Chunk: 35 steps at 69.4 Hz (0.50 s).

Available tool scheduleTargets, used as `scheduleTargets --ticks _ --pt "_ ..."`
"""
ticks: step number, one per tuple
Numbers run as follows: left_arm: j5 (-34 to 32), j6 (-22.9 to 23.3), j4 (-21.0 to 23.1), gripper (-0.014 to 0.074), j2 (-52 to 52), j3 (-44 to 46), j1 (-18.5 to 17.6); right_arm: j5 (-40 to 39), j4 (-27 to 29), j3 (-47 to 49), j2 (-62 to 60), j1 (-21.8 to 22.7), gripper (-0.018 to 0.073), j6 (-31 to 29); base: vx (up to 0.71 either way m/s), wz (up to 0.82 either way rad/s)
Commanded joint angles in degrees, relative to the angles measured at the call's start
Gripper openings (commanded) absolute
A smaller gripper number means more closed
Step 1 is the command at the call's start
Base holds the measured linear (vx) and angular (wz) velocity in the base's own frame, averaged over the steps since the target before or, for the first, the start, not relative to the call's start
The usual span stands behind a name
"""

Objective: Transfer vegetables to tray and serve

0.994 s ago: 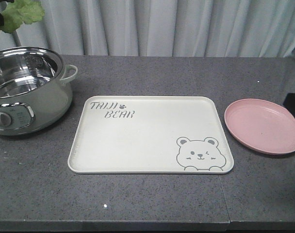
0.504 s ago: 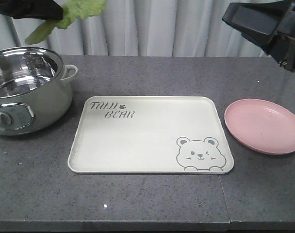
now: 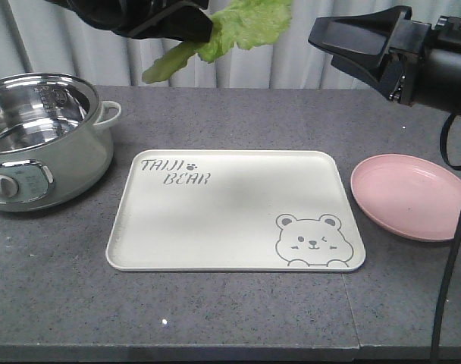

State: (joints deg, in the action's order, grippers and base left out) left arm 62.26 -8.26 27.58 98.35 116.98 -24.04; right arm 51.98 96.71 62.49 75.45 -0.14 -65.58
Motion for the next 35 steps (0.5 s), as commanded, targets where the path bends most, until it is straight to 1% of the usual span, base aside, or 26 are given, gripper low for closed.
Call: scheduleTargets --ticks 1,10,27,35 --pt "-4.07 -0.04 1.92 -0.0007 -1.9 1.66 -1.47 0.9 7.44 2.74 -1.11 0.11 0.057 -0.12 0.0 0.0" --pt "-5.13 -0.04 1.86 -0.0007 -1.1 1.66 -3.31 -0.59 7.44 2.9 -1.11 0.14 0.057 0.08 0.0 0.0" --pt "-7.41 -0.04 1.82 -0.0007 0.16 1.66 -7.14 -0.52 7.44 2.9 0.12 0.14 0.057 1.18 0.0 0.0" --pt "-8.2 -0.21 1.74 -0.0007 0.18 1.66 -8.37 -0.4 7.44 2.9 1.14 0.11 0.057 1.37 0.0 0.0"
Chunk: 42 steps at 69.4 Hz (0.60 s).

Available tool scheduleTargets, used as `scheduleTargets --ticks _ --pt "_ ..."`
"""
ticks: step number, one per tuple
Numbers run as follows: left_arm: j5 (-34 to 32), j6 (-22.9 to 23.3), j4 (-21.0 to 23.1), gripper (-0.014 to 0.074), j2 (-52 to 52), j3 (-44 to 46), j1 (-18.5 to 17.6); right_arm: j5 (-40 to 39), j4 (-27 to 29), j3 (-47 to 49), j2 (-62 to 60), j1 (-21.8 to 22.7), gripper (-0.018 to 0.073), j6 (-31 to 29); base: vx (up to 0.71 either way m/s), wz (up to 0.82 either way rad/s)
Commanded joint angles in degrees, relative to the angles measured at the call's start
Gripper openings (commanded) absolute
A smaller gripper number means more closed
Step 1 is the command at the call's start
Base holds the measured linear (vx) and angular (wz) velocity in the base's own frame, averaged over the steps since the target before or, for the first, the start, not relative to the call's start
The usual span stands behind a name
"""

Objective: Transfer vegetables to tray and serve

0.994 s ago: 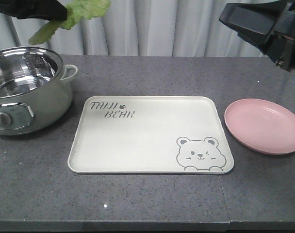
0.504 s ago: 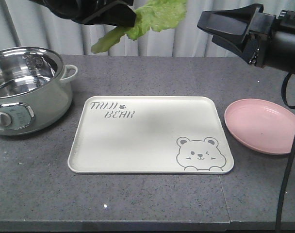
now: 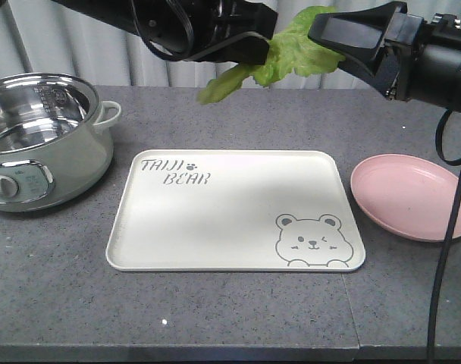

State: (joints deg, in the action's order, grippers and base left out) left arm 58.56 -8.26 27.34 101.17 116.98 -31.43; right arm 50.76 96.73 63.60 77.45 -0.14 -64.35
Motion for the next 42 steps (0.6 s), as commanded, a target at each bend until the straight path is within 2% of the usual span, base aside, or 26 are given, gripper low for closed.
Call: scheduleTargets --ticks 1,7,13,18,29,31,42 --pt "-4.5 -0.3 2.04 -0.0007 -2.64 1.66 -0.98 0.81 7.43 1.79 -0.7 0.14 0.057 0.21 0.0 0.0" --pt "-4.5 -0.31 2.12 -0.0007 -2.64 1.61 -0.98 1.39 7.43 1.79 -0.29 0.11 0.0563 0.2 0.0 0.0" --pt "-4.39 -0.31 2.12 -0.0007 -2.64 1.61 -0.98 2.37 7.43 1.79 -0.29 0.14 0.0507 0.15 0.0 0.0" --pt "-4.11 -0.31 2.12 -0.0007 -2.64 1.61 -0.98 2.5 7.43 1.79 -0.29 0.14 0.0403 0.1 0.0 0.0" --pt "-3.17 -0.31 2.06 -0.0004 -2.64 1.61 -0.98 2.52 7.43 1.79 -0.29 0.14 0.0029 -0.3 0.0 0.0" --pt "-3.48 -0.22 2.06 -0.0002 -2.64 1.61 -0.92 2.52 7.43 1.79 -0.29 0.14 -0.0017 -0.3 0.0 0.0" --pt "-4.47 0.0 2.06 0.0063 -2.64 1.61 -0.92 3.37 7.39 1.79 -0.29 0.14 -0.001 -0.37 0.0 0.0"
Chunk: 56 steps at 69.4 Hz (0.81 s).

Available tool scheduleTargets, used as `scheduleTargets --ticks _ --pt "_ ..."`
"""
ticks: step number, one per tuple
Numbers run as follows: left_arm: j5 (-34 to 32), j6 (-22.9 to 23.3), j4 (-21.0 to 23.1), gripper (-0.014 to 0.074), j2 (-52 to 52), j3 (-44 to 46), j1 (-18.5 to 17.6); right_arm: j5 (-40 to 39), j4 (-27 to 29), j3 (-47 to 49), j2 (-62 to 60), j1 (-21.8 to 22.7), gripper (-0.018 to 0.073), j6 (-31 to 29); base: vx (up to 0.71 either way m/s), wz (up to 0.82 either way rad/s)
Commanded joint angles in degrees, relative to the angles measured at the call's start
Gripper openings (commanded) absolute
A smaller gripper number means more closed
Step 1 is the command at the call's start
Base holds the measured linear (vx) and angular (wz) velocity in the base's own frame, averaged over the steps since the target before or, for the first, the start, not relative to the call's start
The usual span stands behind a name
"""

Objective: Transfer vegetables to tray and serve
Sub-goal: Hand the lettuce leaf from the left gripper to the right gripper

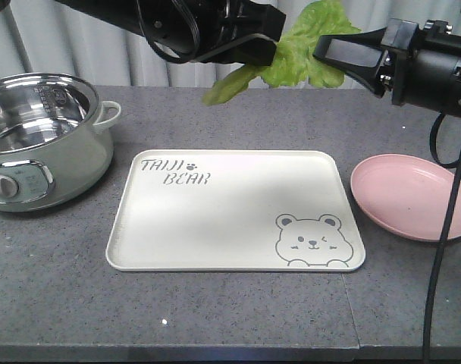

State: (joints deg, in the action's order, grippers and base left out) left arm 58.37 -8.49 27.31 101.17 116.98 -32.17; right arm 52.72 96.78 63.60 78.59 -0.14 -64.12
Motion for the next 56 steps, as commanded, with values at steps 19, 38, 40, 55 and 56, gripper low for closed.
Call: scheduleTargets --ticks 19,38,40,55,56 --pt "-2.05 0.29 2.35 0.0421 -2.97 1.66 -0.18 1.56 7.34 1.79 -1.43 0.14 -0.001 -0.6 0.0 0.0" --pt "1.49 0.42 1.75 0.0596 -3.75 1.66 -0.18 -2.5 6.4 1.79 -1.5 0.89 -0.0006 -3.69 0.0 0.0" --pt "1.83 0.42 1.21 0.0592 -4.14 1.66 -0.18 -2.88 5.84 1.79 -1.5 1.49 -0.0005 -3.61 0.0 0.0" --pt "5.96 0.87 -10.27 0.0546 -6.88 1.66 -0.18 -2.76 -1.35 1.79 -1.5 12.57 -0.0006 -0.18 0.0 0.0" --pt "6.34 0.87 -11.06 0.0542 -7.05 1.66 -0.18 -2.69 -1.99 1.79 -1.5 13.44 -0.0006 0.29 0.0 0.0"
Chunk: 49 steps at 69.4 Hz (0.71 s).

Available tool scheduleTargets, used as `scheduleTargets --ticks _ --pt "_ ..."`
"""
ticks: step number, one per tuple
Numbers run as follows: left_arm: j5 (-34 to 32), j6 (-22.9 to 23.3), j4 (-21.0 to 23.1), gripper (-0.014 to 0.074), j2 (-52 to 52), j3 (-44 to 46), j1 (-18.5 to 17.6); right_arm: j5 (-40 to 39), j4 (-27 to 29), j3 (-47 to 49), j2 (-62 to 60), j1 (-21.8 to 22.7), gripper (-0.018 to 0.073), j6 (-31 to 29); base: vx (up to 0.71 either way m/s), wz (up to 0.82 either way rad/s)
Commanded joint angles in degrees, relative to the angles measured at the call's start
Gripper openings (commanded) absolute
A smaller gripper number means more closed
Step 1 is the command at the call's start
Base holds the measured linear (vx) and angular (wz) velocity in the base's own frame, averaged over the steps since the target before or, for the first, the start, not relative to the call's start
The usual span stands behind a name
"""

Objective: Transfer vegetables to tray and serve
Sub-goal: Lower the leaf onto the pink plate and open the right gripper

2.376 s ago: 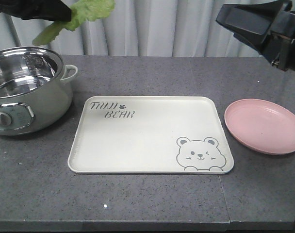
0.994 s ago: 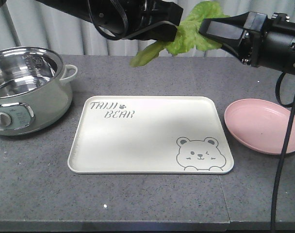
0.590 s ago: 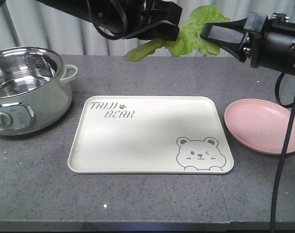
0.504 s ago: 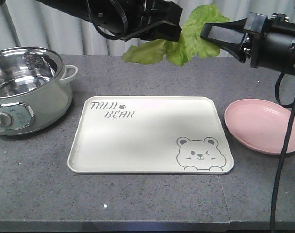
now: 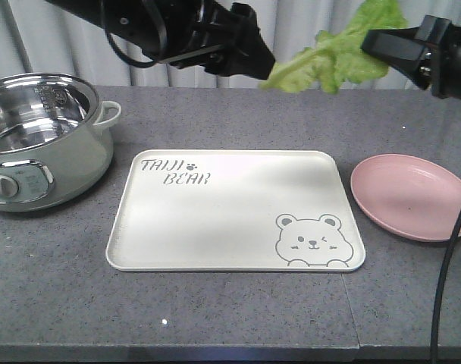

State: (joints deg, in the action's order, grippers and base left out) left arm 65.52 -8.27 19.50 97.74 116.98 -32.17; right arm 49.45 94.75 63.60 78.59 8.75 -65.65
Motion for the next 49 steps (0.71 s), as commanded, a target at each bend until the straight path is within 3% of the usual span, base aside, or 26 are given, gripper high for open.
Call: scheduleTargets --ticks 1,11,23,31,49 --pt "-0.39 0.65 -4.27 0.054 -3.85 1.66 -0.18 0.8 -0.6 1.79 -1.5 5.41 -0.0006 2.25 0.0 0.0" --pt "3.94 0.71 -11.94 0.0498 -4.12 1.66 -0.18 1.85 -10.3 1.79 -1.42 14.35 -0.0003 7.04 0.0 0.0" --pt "6.09 4.05 -20.94 0.0442 -3.88 1.66 -0.18 1.83 -18.92 1.79 -1.16 20.54 -0.0002 10.07 0.0 0.0" --pt "6.09 5.54 -24.57 0.0409 -3.88 1.66 -0.18 2.49 -19.21 1.79 1.2 21.02 -0.0002 10.37 0.0 0.0" --pt "6.09 5.54 -24.57 0.0361 -3.88 1.66 -0.18 7.07 -19.49 1.79 12.55 20.91 -0.0002 8.16 0.0 0.0"
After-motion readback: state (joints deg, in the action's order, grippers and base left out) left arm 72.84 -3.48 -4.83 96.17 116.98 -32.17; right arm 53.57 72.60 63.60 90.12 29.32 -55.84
